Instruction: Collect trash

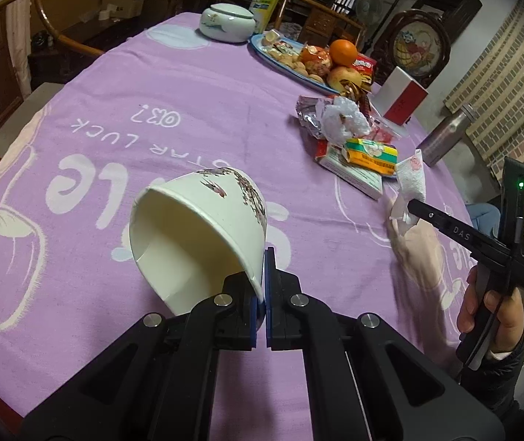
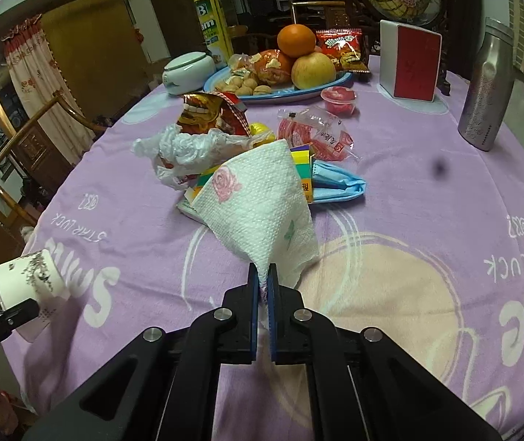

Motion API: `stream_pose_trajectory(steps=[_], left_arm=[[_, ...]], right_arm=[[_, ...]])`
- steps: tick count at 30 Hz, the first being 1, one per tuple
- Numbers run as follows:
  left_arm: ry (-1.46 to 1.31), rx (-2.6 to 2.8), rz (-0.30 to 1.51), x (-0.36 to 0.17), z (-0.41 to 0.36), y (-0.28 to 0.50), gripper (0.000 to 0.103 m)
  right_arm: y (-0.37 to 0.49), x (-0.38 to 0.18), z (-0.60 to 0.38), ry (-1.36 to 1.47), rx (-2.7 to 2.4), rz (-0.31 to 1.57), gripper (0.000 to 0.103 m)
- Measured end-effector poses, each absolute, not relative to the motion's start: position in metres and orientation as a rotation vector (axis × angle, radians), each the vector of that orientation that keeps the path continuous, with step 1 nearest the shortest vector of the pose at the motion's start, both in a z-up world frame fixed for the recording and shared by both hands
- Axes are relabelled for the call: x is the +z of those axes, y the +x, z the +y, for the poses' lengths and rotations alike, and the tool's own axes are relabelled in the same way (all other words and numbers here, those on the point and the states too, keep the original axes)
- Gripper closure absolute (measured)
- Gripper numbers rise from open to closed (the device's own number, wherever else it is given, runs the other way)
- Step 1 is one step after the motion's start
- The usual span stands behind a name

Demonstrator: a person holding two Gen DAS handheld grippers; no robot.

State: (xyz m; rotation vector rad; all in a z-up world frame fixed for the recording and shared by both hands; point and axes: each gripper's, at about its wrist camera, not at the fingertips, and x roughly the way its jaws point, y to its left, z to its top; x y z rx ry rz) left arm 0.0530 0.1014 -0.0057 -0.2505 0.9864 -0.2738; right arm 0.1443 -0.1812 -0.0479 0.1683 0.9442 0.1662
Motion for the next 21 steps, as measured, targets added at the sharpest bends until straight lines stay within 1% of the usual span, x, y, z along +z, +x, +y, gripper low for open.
stream_pose_trajectory(steps=[21], left_arm=[[-0.219,-0.321,1.008,-0.006,0.081,0.041,0.099]], right_arm=[[0.113,-0.042,-0.179,0.156,0.206,0.945,0.098]])
